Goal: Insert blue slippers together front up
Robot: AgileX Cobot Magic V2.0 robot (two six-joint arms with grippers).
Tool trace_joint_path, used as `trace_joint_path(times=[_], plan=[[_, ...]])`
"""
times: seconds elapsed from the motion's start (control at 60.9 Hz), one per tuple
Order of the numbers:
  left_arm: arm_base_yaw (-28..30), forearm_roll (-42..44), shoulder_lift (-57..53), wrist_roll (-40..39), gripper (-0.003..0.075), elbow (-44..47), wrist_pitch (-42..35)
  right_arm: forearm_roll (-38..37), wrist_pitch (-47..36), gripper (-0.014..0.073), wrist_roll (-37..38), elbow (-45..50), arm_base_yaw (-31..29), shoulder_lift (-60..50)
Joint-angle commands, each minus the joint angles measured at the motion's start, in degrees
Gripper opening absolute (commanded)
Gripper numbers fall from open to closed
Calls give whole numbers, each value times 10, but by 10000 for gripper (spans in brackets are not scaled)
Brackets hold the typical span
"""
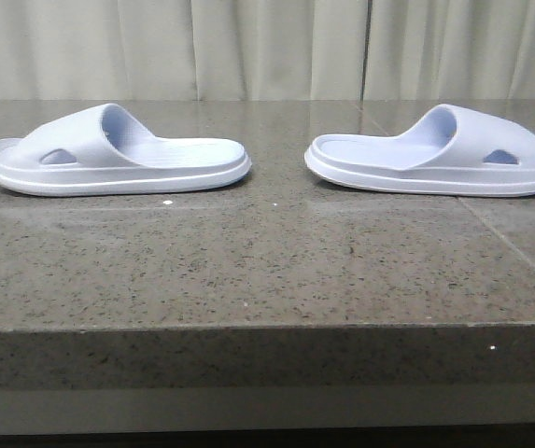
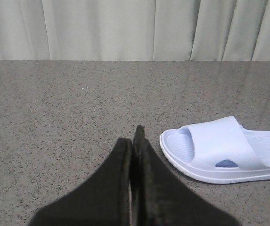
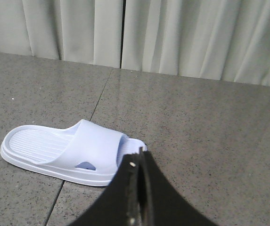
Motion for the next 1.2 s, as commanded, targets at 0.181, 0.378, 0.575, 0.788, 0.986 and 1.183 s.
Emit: trace_joint_path(times=[0.181,0.378,0.575,0.788,0.986,1.183], plan=[[-5,1,7,-6,39,-21,-55,-8,-60,38,-4,-23,-3,15],[-5,1,7,-6,456,-21,-64,-8,-60,443,-4,-23,-3,15],[-5,1,7,-6,703,-21,-72,-8,-64,625,-4,-23,-3,15],[-5,1,7,-6,658,-21,-72,-8,-64,624,-4,-23,-3,15],[-5,-27,23,-6,614,-23,-95,-8,-64,624,-4,-23,-3,15],[-3,-32,142,-6,587,-69,-91,-8,-64,624,-4,-23,-3,15]])
